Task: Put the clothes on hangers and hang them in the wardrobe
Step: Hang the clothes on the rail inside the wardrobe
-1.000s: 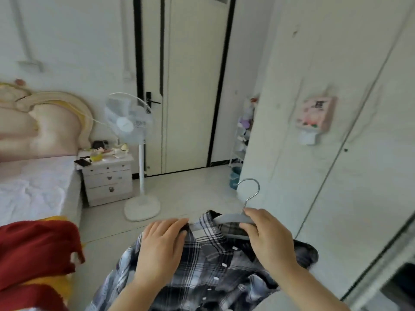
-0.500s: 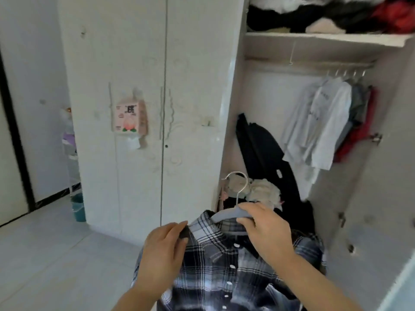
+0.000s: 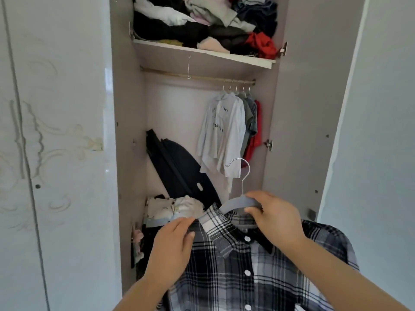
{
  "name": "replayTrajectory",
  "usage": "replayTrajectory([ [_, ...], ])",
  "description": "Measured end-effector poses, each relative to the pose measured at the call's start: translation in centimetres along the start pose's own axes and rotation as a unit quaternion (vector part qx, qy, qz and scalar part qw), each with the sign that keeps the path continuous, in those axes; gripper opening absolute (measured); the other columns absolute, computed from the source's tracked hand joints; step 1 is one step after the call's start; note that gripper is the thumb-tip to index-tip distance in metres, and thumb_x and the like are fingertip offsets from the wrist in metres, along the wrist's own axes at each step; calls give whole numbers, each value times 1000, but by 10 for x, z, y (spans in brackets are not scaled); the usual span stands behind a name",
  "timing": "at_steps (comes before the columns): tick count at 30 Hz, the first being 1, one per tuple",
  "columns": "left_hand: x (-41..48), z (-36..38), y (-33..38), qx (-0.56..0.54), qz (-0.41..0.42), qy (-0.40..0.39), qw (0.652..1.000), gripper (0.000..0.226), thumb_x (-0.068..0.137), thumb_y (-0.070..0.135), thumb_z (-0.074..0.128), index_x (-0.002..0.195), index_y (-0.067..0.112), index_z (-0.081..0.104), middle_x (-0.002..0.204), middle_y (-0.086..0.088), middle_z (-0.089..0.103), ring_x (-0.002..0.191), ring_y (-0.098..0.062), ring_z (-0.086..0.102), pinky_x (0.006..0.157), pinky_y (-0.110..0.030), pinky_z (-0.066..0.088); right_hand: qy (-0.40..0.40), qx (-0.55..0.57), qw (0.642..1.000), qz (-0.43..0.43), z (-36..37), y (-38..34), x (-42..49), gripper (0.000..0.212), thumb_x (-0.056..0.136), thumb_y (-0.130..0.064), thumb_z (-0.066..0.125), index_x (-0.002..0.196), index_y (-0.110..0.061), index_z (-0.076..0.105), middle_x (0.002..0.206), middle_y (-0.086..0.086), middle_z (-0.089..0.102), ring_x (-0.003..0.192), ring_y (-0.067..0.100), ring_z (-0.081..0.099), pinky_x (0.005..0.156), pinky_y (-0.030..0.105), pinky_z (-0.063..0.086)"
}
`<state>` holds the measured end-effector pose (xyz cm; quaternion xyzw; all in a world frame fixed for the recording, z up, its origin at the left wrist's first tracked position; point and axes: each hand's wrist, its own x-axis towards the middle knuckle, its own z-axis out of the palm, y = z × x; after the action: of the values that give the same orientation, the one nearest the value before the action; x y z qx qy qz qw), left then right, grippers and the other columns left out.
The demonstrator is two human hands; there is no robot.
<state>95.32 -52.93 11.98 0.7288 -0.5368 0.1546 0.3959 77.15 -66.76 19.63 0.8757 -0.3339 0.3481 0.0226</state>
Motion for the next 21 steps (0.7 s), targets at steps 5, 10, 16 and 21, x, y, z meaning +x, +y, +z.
replayTrajectory([
  [5, 74, 51, -9, -21, 9, 0, 1000, 38, 94, 23, 51, 131, 24, 49, 118, 17, 49, 97, 6, 39, 86, 0, 22, 16, -13, 999, -36, 18, 42, 64, 36, 87, -37, 57, 123, -33, 54, 106, -7, 64, 93, 14, 60, 69, 28, 47],
  [10, 149, 87, -27, -27, 3, 2, 1000, 40, 95, 29, 47, 135, 28, 42, 121, 21, 45, 98, 2, 44, 93, -11, 32, 44, -39, 995, -77, 42, 75, 136, 33, 87, -38, 58, 119, -32, 57, 100, -7, 64, 86, 15, 61, 60, 26, 41],
  [16, 230, 117, -55, -32, 2, 27, 999, 40, 94, 23, 51, 133, 22, 46, 126, 10, 50, 114, -6, 45, 102, -21, 33, 89, -35, 990, -101, 76, 93, 216, 26, 74, -25, 75, 96, -21, 61, 78, -5, 61, 61, 17, 58, 43, 20, 27],
  [21, 304, 142, -99, -34, 16, 51, 998, 39, 93, 21, 53, 131, 18, 49, 126, 8, 52, 116, -8, 48, 103, -21, 34, 106, -62, 985, -125, 117, 97, 290, 25, 80, -30, 68, 103, -24, 61, 85, -5, 60, 69, 18, 59, 46, 24, 37],
])
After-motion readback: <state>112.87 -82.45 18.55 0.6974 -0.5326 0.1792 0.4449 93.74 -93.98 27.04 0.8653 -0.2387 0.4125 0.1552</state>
